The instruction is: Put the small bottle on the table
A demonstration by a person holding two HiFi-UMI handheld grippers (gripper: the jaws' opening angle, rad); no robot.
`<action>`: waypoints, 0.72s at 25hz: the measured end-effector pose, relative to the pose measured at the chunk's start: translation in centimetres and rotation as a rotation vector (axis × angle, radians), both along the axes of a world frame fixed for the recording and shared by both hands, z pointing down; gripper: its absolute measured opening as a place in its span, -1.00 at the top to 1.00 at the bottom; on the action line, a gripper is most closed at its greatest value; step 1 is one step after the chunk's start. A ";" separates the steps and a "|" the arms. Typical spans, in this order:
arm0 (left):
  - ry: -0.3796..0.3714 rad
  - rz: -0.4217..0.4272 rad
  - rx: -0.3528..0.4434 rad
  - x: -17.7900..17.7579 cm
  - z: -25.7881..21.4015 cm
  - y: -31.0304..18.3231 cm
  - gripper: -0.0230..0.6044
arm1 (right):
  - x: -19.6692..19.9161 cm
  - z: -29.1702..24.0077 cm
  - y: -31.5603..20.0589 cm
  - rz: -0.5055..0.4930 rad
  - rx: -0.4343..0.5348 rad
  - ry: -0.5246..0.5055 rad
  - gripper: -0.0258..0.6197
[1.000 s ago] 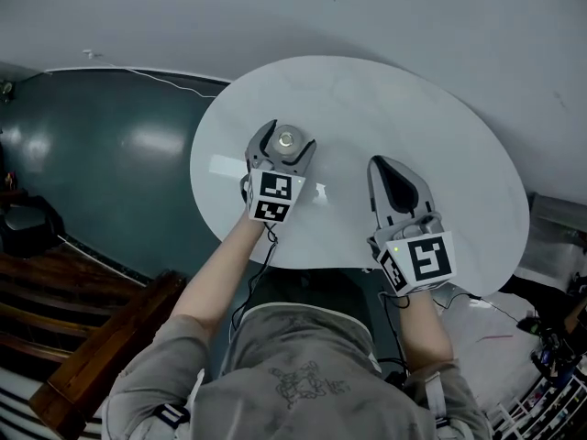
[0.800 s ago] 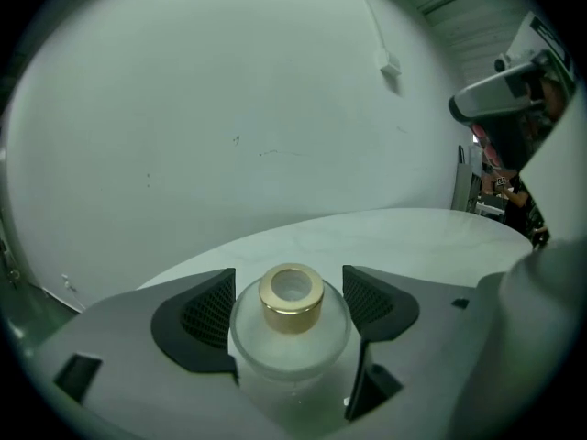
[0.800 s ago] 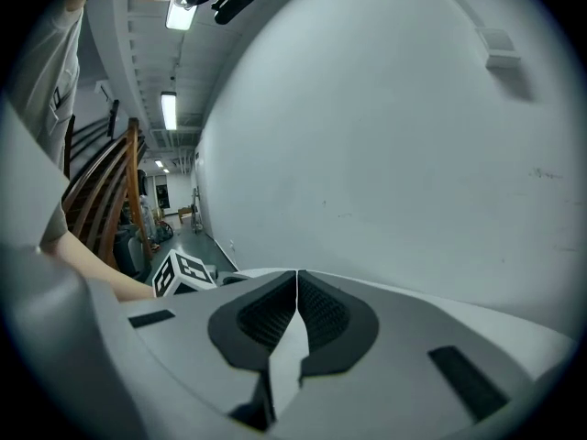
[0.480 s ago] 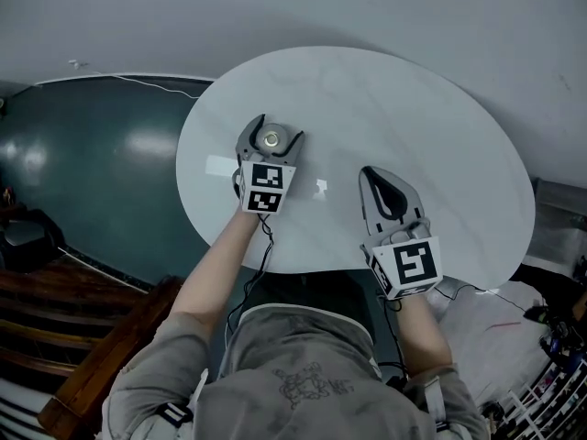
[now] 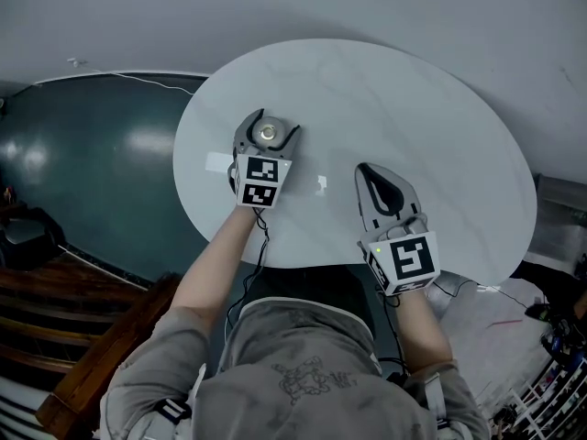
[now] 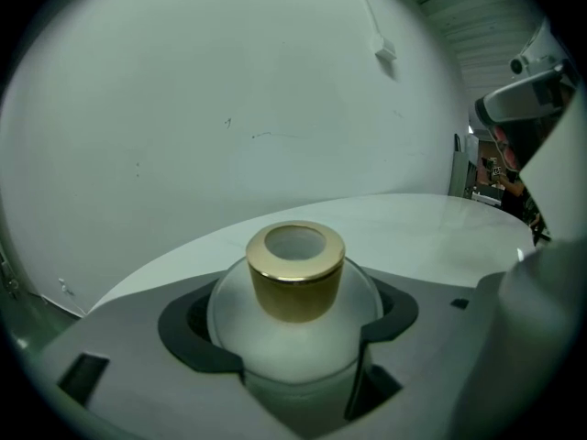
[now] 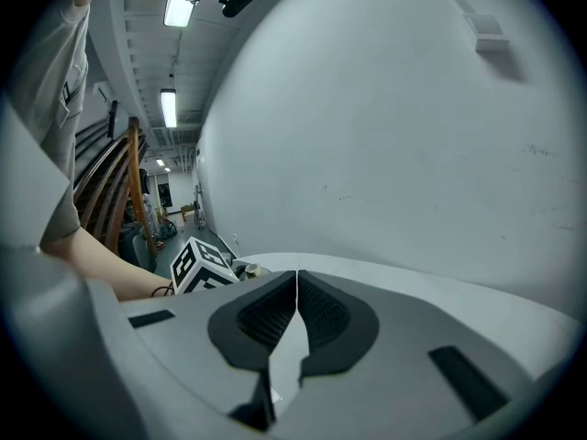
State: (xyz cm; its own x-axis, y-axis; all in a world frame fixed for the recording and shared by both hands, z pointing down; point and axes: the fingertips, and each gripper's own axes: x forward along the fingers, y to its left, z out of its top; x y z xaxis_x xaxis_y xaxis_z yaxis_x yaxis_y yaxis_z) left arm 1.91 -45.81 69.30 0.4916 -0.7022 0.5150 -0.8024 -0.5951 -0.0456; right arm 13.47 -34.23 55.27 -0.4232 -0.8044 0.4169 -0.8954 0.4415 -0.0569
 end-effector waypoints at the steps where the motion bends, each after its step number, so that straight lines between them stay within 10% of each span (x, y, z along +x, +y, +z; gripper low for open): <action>1: 0.006 0.003 -0.007 -0.1 -0.2 0.3 -0.16 | 0.0 -0.3 0.0 0.000 0.007 0.000 0.83; 18: 0.010 0.006 0.058 -2.9 -16.7 6.5 -0.16 | -1.1 -12.5 1.4 -0.057 0.167 -0.016 0.83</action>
